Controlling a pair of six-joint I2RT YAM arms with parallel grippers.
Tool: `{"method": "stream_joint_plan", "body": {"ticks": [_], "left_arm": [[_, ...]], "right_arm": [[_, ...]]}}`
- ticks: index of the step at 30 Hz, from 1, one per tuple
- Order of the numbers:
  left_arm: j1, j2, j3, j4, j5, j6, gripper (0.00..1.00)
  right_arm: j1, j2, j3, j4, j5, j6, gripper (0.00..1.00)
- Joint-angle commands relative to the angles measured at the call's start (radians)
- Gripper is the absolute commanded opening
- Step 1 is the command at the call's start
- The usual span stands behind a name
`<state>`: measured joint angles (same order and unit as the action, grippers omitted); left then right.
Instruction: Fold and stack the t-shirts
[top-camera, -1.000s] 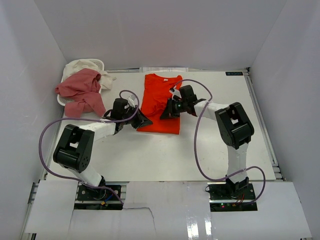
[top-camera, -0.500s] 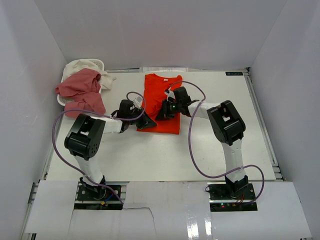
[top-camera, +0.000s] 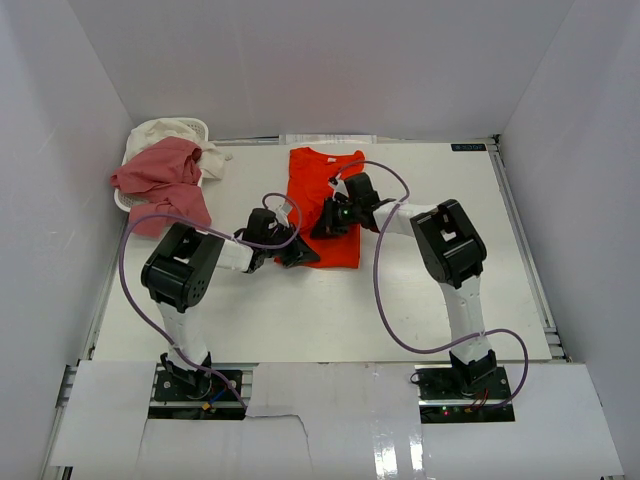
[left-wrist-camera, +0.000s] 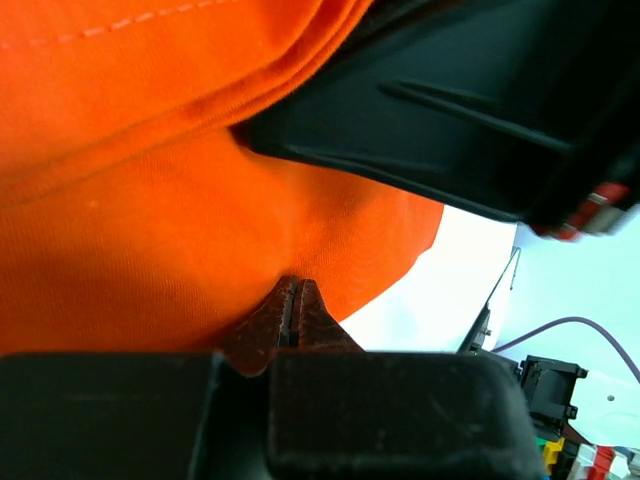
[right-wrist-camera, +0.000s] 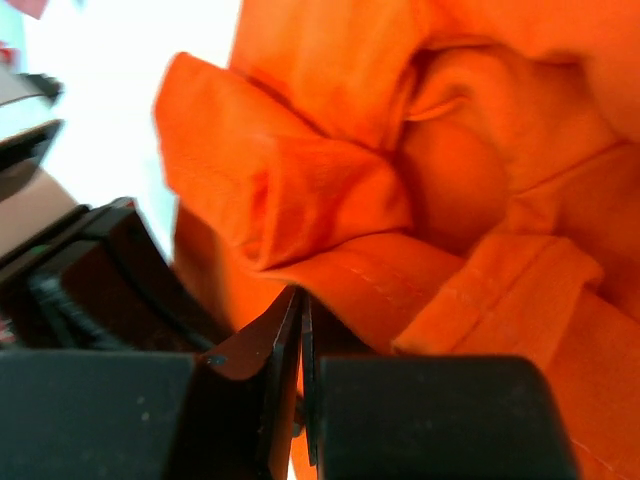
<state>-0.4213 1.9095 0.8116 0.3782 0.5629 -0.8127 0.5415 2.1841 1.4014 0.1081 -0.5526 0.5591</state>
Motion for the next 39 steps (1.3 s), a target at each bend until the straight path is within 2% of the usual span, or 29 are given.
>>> {"method": "stream_joint_plan", "body": {"ticks": [1,7,12,15,20,22,23,25,28,29,31,32,35,39], "left_arm": [[-0.014,0.026,-0.057,-0.055,-0.129,0.04,0.0],[-0.017,0.023,-0.083,-0.053,-0.129,0.04,0.0],[-0.031,0.01,-0.098,-0.053,-0.135,0.04,0.0],[-0.037,0.005,-0.103,-0.055,-0.135,0.044,0.0],[-0.045,-0.006,-0.111,-0.056,-0.136,0.041,0.0],[-0.05,-0.007,-0.114,-0.059,-0.139,0.037,0.0],[-0.051,-0.007,-0.111,-0.058,-0.135,0.034,0.0],[-0.057,-0.007,-0.106,-0.059,-0.132,0.027,0.0],[-0.074,-0.015,-0.095,-0.061,-0.127,0.006,0.0],[-0.08,-0.024,-0.092,-0.064,-0.129,-0.003,0.0],[-0.095,-0.036,-0.092,-0.065,-0.126,-0.044,0.0],[-0.103,-0.053,-0.095,-0.065,-0.126,-0.063,0.0],[-0.146,-0.085,-0.104,-0.068,-0.158,-0.127,0.0],[-0.204,-0.15,-0.129,-0.108,-0.239,-0.178,0.0]], "right_arm": [[0.0,0.034,0.036,0.012,0.028,-0.028,0.08],[-0.003,0.066,0.06,0.013,0.062,-0.039,0.08],[-0.023,0.101,0.198,-0.034,0.097,-0.051,0.08],[-0.051,0.158,0.338,-0.149,0.117,-0.073,0.08],[-0.095,0.302,0.789,-0.35,0.109,-0.103,0.09],[-0.104,0.313,0.902,-0.372,0.077,-0.1,0.09],[-0.106,0.287,0.906,-0.372,0.068,-0.099,0.11],[-0.107,0.237,0.84,-0.364,0.063,-0.113,0.12],[-0.107,0.053,0.699,-0.337,0.063,-0.134,0.12],[-0.107,0.014,0.592,-0.335,0.066,-0.139,0.13],[-0.107,-0.065,0.478,-0.337,0.072,-0.156,0.15],[-0.107,-0.154,0.346,-0.334,0.094,-0.169,0.18],[-0.107,-0.331,0.098,-0.318,0.152,-0.188,0.26],[-0.107,-0.524,-0.146,-0.353,0.255,-0.183,0.42]]}}
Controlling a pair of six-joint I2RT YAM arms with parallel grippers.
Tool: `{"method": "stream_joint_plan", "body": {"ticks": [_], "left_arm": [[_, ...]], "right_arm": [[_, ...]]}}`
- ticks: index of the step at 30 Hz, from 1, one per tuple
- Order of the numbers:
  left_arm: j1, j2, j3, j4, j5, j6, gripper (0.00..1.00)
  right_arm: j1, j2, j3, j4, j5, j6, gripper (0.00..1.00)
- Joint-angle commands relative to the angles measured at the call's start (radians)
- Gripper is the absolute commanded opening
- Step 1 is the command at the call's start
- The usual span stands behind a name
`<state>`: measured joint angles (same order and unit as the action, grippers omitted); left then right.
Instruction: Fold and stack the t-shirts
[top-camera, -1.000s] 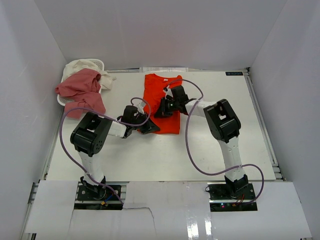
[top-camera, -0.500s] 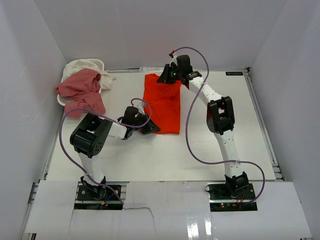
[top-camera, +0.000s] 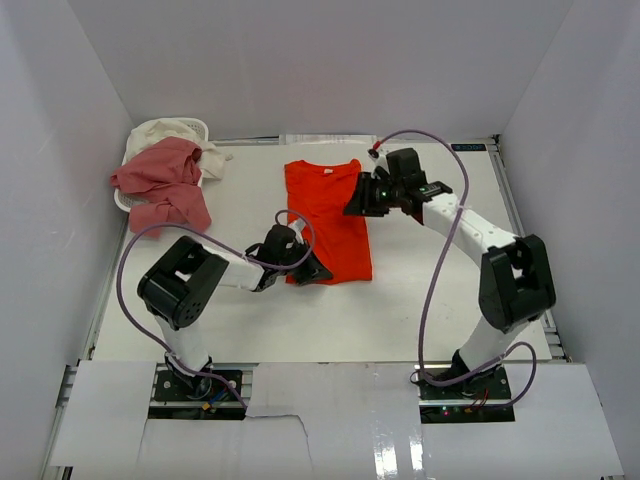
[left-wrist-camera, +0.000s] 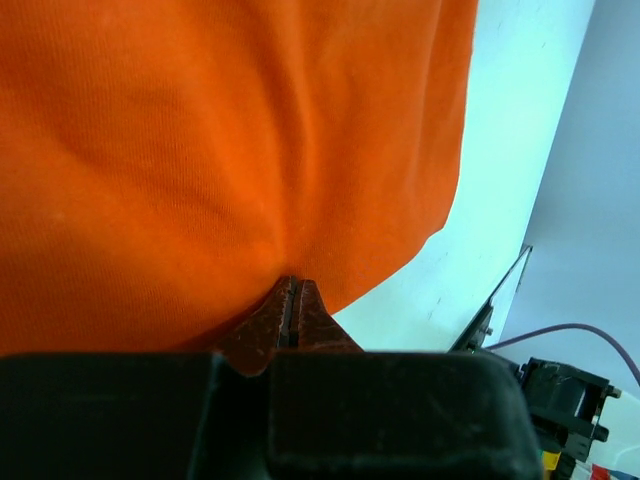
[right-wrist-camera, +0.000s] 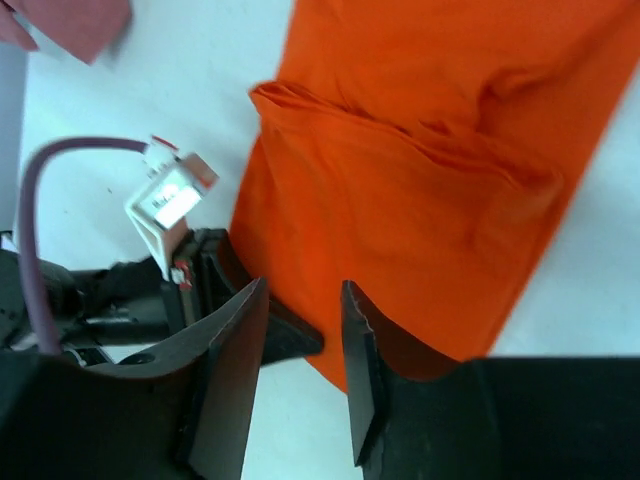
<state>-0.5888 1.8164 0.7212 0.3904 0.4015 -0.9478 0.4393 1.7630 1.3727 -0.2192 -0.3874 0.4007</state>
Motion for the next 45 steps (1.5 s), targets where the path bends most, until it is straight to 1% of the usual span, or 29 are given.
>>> {"method": "stream_joint_plan", "body": {"ticks": [1,2,3,5,6,7,8,9,12,14,16,17,18,20,22,24,26,27,29,30,33,35,39,42,43,45], "left_arm": [[-0.042,-0.068,-0.051,-0.123,-0.084,-0.048,0.0],[-0.048,-0.078,-0.08,-0.124,-0.092,-0.063,0.0],[-0.051,-0.097,-0.095,-0.124,-0.101,-0.069,0.0],[-0.057,-0.114,-0.12,-0.124,-0.108,-0.074,0.0],[-0.063,-0.127,-0.144,-0.124,-0.112,-0.074,0.0],[-0.065,-0.134,-0.155,-0.125,-0.113,-0.074,0.0],[-0.066,-0.141,-0.167,-0.127,-0.113,-0.074,0.0],[-0.069,-0.161,-0.195,-0.128,-0.118,-0.081,0.0],[-0.071,-0.189,-0.226,-0.13,-0.113,-0.089,0.0],[-0.071,-0.227,-0.236,-0.133,-0.093,-0.091,0.07],[-0.071,-0.253,-0.214,-0.169,-0.075,-0.089,0.23],[-0.071,-0.281,-0.198,-0.22,-0.066,-0.086,0.31],[-0.071,-0.298,-0.183,-0.247,-0.067,-0.079,0.44],[-0.074,-0.36,-0.135,-0.294,-0.079,-0.068,0.57],[-0.074,-0.409,-0.114,-0.347,-0.087,-0.06,0.68],[-0.074,-0.475,-0.08,-0.421,-0.117,-0.048,0.7],[-0.074,-0.511,-0.037,-0.536,-0.159,-0.022,0.72],[-0.071,-0.535,-0.025,-0.574,-0.215,-0.013,0.73],[-0.065,-0.555,-0.006,-0.666,-0.26,0.01,0.75],[-0.059,-0.575,-0.009,-0.68,-0.28,0.015,0.75],[-0.042,-0.604,-0.049,-0.703,-0.288,0.012,0.75],[-0.039,-0.623,-0.075,-0.706,-0.322,0.007,0.75],[0.003,-0.617,-0.137,-0.722,-0.331,0.024,0.75],[0.062,-0.617,-0.169,-0.713,-0.293,0.035,0.75],[0.111,-0.617,-0.196,-0.693,-0.249,0.038,0.75],[0.159,-0.62,-0.229,-0.67,-0.205,0.044,0.75]], "right_arm": [[-0.005,-0.173,-0.16,-0.04,0.103,-0.023,0.42],[-0.005,-0.207,-0.237,-0.052,0.11,-0.02,0.49],[-0.005,-0.238,-0.276,-0.057,0.108,-0.017,0.52],[-0.004,-0.322,-0.355,-0.06,0.094,-0.01,0.67],[-0.004,-0.365,-0.426,-0.065,0.093,-0.008,0.69],[-0.004,-0.384,-0.458,-0.066,0.097,-0.008,0.69],[-0.005,-0.401,-0.492,-0.071,0.101,-0.008,0.75],[-0.004,-0.428,-0.558,-0.066,0.097,0.001,0.78],[-0.004,-0.459,-0.65,-0.039,0.046,0.023,0.78],[-0.004,-0.494,-0.747,0.0,0.002,0.081,0.78],[-0.005,-0.519,-0.822,0.058,-0.027,0.139,0.77],[-0.005,-0.525,-0.843,0.076,-0.043,0.157,0.77],[-0.005,-0.531,-0.865,0.117,-0.06,0.177,0.76],[-0.005,-0.54,-0.92,0.167,-0.093,0.24,0.73],[-0.004,-0.553,-0.952,0.249,-0.081,0.283,0.71],[-0.004,-0.55,-0.994,0.306,-0.088,0.337,0.71],[-0.004,-0.536,-1.012,0.368,-0.096,0.371,0.7],[-0.002,-0.518,-1.012,0.383,-0.102,0.375,0.7],[0.009,-0.498,-1.008,0.394,-0.1,0.38,0.7],[0.013,-0.482,-1.003,0.396,-0.09,0.385,0.7],[0.025,-0.459,-1.002,0.418,-0.084,0.401,0.7],[0.033,-0.439,-1.0,0.446,-0.084,0.411,0.7],[0.059,-0.383,-0.988,0.48,-0.085,0.431,0.7],[0.079,-0.349,-0.979,0.501,-0.081,0.444,0.7],[0.087,-0.341,-0.975,0.507,-0.077,0.452,0.7],[0.096,-0.323,-0.975,0.523,-0.07,0.458,0.7]]}}
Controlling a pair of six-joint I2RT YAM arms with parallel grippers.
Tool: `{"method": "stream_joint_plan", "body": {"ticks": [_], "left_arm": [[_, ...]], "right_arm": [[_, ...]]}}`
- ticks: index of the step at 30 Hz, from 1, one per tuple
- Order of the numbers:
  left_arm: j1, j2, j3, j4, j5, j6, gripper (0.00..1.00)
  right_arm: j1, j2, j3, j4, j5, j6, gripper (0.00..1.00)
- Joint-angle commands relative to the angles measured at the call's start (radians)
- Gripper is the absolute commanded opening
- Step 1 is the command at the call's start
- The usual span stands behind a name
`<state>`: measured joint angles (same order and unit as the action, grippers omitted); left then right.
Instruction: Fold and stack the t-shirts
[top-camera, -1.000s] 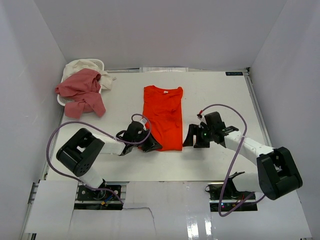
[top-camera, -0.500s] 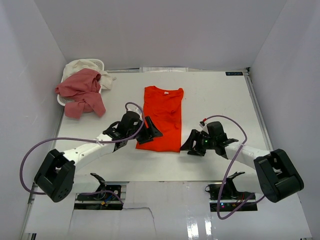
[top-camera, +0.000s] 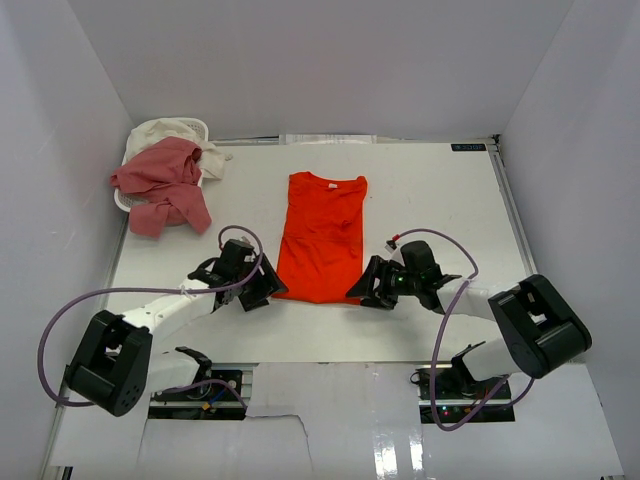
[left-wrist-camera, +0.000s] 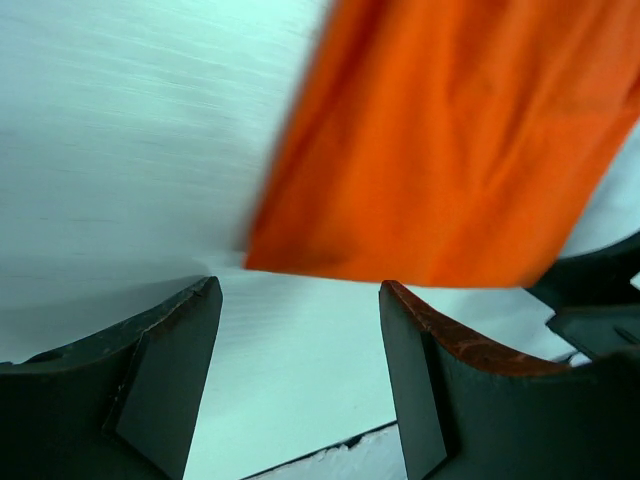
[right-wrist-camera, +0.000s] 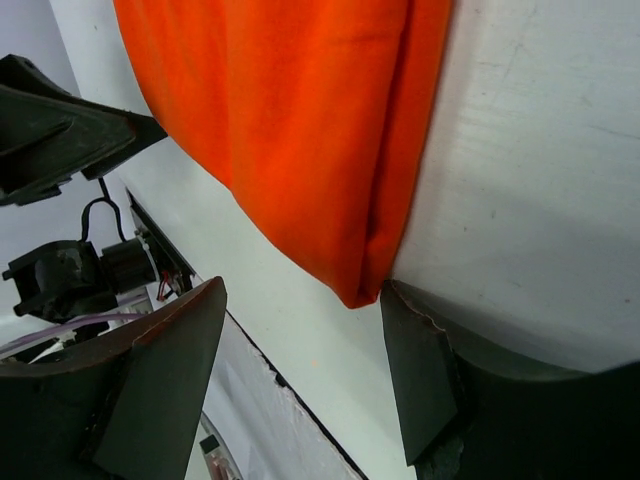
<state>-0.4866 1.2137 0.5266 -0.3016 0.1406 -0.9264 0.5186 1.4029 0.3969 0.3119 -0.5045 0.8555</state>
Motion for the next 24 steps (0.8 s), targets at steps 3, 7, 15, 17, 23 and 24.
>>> {"method": "stream_joint_plan", "body": {"ticks": [3,7,15,17,23,24], "left_arm": [[0.121,-0.025,-0.082,0.044,0.089,0.029,0.75],[0.148,-0.032,-0.118,0.071,0.085,0.021,0.75],[0.151,0.029,-0.126,0.12,0.109,0.028,0.76],[0.151,0.038,-0.137,0.137,0.117,0.028,0.75],[0.151,0.049,-0.16,0.162,0.12,0.034,0.75],[0.151,0.049,-0.165,0.163,0.12,0.037,0.75]], "right_arm": [[0.023,0.051,-0.001,0.003,0.057,0.011,0.69],[0.024,0.059,0.0,0.004,0.072,0.008,0.64],[0.023,0.084,0.008,0.013,0.077,-0.01,0.26],[0.023,0.093,0.013,0.016,0.073,-0.012,0.16],[0.024,0.091,0.025,0.006,0.069,-0.027,0.08],[0.024,0.09,0.028,0.003,0.069,-0.027,0.08]]}}
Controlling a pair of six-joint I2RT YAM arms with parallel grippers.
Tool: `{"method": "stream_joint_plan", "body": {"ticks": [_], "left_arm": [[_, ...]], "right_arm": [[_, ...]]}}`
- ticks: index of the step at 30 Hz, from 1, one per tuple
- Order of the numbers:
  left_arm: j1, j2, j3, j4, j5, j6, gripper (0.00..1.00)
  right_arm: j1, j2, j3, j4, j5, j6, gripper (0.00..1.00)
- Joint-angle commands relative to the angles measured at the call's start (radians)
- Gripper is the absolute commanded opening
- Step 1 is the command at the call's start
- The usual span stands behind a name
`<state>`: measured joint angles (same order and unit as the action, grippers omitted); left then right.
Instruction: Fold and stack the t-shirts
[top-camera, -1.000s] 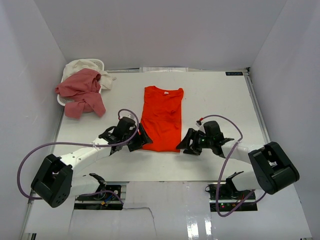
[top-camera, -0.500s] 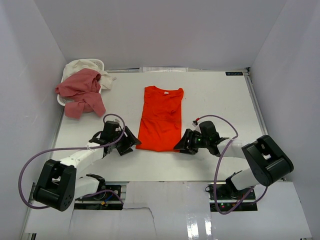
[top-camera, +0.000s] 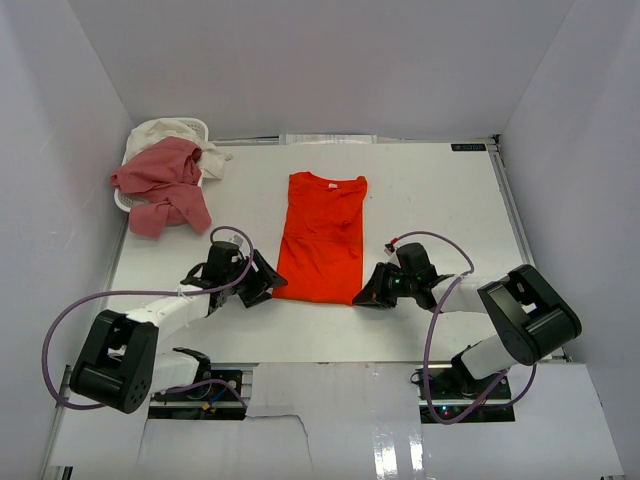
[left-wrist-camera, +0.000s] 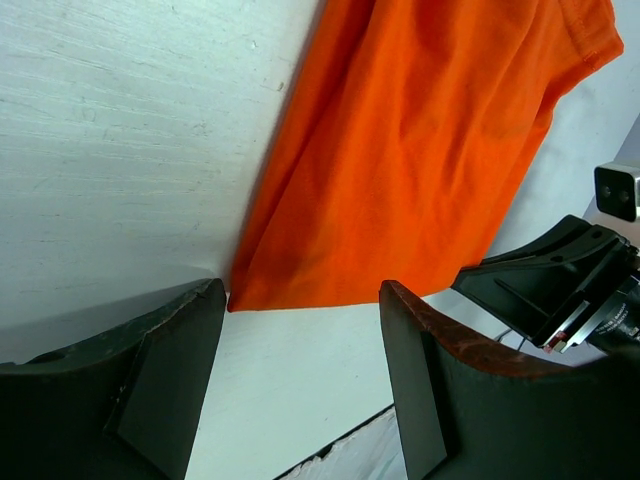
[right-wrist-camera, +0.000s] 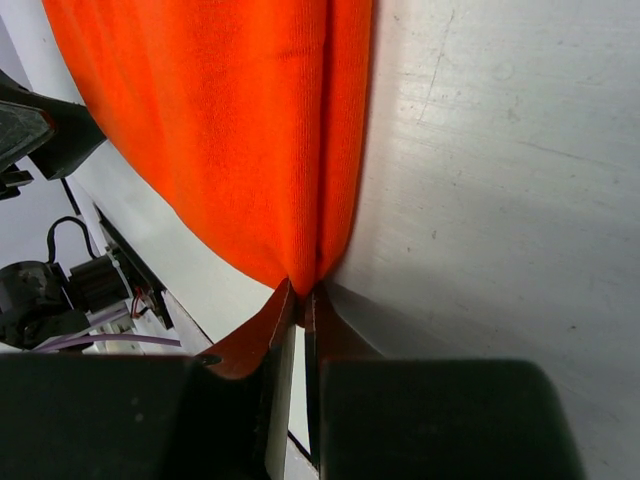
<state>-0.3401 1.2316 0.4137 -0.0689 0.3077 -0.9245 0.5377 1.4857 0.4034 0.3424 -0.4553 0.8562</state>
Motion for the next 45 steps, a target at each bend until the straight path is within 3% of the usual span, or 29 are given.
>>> {"method": "stream_joint_plan", "body": {"ticks": [1,5,8,11,12,19,21,22,23,31,35,45], "left_arm": [[0.004,0.031,-0.056,-0.068,-0.05,0.035,0.75],[0.004,0.048,-0.075,-0.043,-0.061,0.039,0.74],[0.004,0.078,-0.093,0.001,-0.035,0.046,0.63],[0.004,0.098,-0.122,0.061,0.017,0.046,0.33],[0.004,0.101,-0.136,0.104,0.022,0.041,0.28],[0.004,0.152,-0.145,0.165,0.056,0.058,0.25],[0.004,0.164,-0.147,0.198,0.077,0.061,0.17],[0.004,0.166,-0.142,0.204,0.08,0.065,0.04],[0.004,0.166,-0.138,0.202,0.082,0.07,0.0],[0.001,0.106,-0.164,0.164,0.137,0.055,0.0],[-0.02,-0.003,-0.207,0.109,0.113,0.044,0.0],[-0.088,-0.058,-0.231,0.098,0.133,-0.022,0.0]], "right_arm": [[0.004,0.004,0.028,-0.034,0.021,-0.032,0.08],[0.004,-0.007,0.041,-0.046,0.017,-0.036,0.08],[0.004,-0.015,0.048,-0.059,0.018,-0.039,0.08],[0.004,-0.021,0.051,-0.068,0.018,-0.04,0.08],[0.004,-0.025,0.051,-0.071,0.018,-0.04,0.08],[0.004,-0.036,0.061,-0.095,0.021,-0.054,0.08],[0.004,-0.039,0.064,-0.105,0.02,-0.063,0.08],[0.005,-0.041,0.067,-0.12,0.023,-0.071,0.08],[0.005,-0.044,0.075,-0.132,0.026,-0.077,0.08],[0.007,-0.056,0.103,-0.276,0.027,-0.175,0.08],[0.007,-0.116,0.057,-0.313,0.033,-0.19,0.08],[0.01,-0.255,-0.002,-0.394,0.007,-0.195,0.08]]}}
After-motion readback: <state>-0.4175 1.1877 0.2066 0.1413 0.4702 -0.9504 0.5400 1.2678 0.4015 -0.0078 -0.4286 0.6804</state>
